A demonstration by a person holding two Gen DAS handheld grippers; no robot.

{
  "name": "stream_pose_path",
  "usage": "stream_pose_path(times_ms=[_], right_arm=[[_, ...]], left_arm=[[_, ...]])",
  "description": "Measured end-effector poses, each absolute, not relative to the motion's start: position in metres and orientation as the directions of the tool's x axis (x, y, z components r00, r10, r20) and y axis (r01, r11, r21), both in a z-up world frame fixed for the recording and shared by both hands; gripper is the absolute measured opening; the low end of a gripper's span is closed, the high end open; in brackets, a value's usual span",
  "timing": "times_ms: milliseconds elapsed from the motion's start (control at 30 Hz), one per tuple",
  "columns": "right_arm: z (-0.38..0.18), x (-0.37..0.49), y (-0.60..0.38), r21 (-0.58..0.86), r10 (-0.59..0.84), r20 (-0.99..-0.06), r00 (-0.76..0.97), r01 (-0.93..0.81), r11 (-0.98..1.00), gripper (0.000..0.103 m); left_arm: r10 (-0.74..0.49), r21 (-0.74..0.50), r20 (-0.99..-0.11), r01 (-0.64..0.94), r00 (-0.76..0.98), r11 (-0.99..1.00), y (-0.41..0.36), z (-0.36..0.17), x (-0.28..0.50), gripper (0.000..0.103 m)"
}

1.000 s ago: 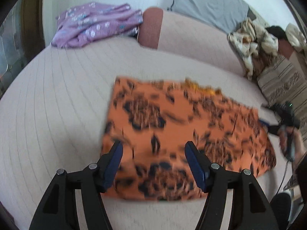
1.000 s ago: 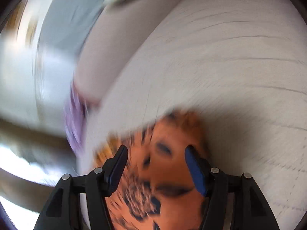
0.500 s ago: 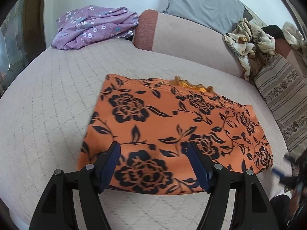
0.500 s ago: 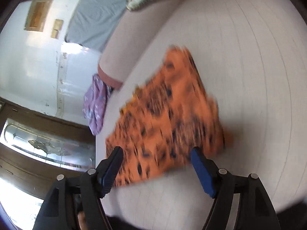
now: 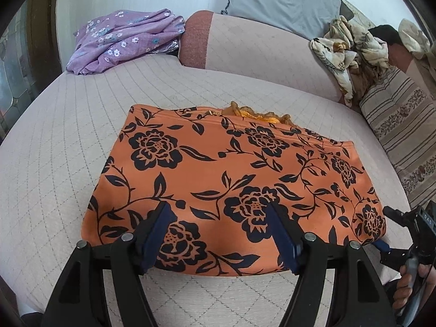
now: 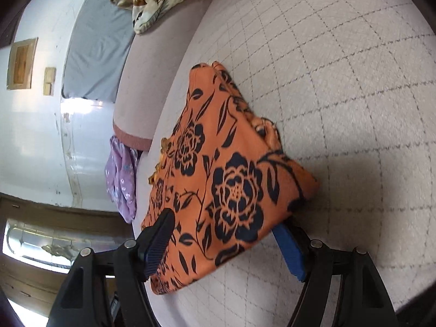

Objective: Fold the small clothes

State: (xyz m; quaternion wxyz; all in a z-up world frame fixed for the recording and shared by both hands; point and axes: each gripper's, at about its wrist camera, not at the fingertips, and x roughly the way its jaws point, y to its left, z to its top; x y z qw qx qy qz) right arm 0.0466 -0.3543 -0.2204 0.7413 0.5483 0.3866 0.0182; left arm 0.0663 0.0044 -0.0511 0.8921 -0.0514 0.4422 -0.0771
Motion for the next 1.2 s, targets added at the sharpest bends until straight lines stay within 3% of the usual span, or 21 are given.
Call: stream_pose_path(times_ms=[667, 700, 800, 933, 1033, 1100, 1167, 1200], right_arm=[[-0.215, 0.062, -0.36, 0.777, 0.402, -0.595, 0.696, 0.37, 0.51, 0.074], [-0.214, 0.064, -0.359, 0.77, 0.399, -0.6, 0.694, 0.365, 0.523, 0.069], [-0.215, 0.073, -0.358, 0.738, 0.397, -0.631, 0.666, 0.36, 0.57, 0.025], [-0.216, 0.076, -0.357, 0.7, 0.376, -0.664, 0.647, 0.36, 0.617, 0.019], [-0.216, 0.072, -0.36, 0.707, 0.379, -0.656, 0.652, 0.357, 0.61, 0.019], [-0.215, 0.07, -0.362, 0.753, 0.426, -0.612, 0.667, 0.326, 0.572, 0.024], [-0.212, 0.069, -0.364, 0.765, 0.43, -0.593, 0.681, 0.31, 0.565, 0.044], [-0.213, 0.069, -0.365, 0.776, 0.436, -0.578, 0.69, 0.299, 0.556, 0.072]], left_arm=[[-0.151, -0.118, -0.817, 0.096, 0.557, 0.988, -0.011, -0.072, 0.08, 0.073], [-0.148, -0.11, -0.818, 0.102, 0.556, 0.989, -0.014, -0.073, 0.081, 0.073], [-0.141, -0.093, -0.82, 0.113, 0.555, 0.989, -0.022, -0.077, 0.086, 0.073], [-0.077, -0.016, -0.865, 0.127, 0.497, 0.992, -0.035, -0.101, 0.096, 0.074], [-0.065, 0.005, -0.854, 0.133, 0.515, 0.991, -0.038, -0.098, 0.093, 0.075], [-0.11, -0.05, -0.842, 0.127, 0.528, 0.991, -0.038, -0.09, 0.092, 0.075], [-0.122, -0.064, -0.826, 0.123, 0.55, 0.99, -0.039, -0.085, 0.093, 0.075], [-0.116, -0.055, -0.83, 0.127, 0.545, 0.99, -0.042, -0.087, 0.094, 0.076]])
